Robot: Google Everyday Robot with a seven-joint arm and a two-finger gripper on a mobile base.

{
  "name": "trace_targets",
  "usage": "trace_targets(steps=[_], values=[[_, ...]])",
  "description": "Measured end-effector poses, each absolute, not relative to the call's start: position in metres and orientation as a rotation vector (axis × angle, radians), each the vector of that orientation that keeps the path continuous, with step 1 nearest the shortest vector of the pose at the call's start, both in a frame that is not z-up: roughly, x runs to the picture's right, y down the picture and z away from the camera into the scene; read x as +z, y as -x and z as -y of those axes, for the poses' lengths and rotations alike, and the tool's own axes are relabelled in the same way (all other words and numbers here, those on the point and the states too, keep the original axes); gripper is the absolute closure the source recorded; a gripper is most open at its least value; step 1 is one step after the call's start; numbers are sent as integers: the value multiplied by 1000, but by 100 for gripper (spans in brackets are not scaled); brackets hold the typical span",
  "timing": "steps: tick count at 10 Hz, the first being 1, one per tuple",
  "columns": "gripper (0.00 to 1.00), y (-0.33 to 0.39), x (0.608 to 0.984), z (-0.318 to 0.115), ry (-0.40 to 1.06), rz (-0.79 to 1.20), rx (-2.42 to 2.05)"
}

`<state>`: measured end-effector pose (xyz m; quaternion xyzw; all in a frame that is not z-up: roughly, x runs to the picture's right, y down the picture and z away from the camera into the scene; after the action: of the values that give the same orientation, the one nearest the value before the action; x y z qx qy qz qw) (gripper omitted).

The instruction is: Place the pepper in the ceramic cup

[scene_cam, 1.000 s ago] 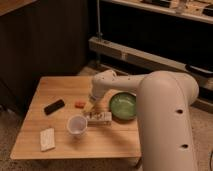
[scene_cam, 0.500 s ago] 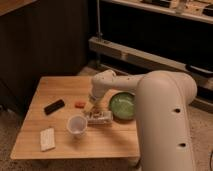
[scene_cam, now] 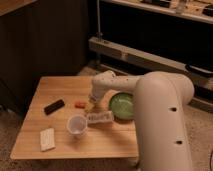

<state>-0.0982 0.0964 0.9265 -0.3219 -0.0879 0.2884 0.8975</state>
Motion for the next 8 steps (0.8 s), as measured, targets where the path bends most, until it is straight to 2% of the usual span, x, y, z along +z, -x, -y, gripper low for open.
trace_targets(steps=[3, 8], values=[[20, 135, 954, -104, 701, 223, 565], [20, 125, 946, -98, 701, 214, 573]])
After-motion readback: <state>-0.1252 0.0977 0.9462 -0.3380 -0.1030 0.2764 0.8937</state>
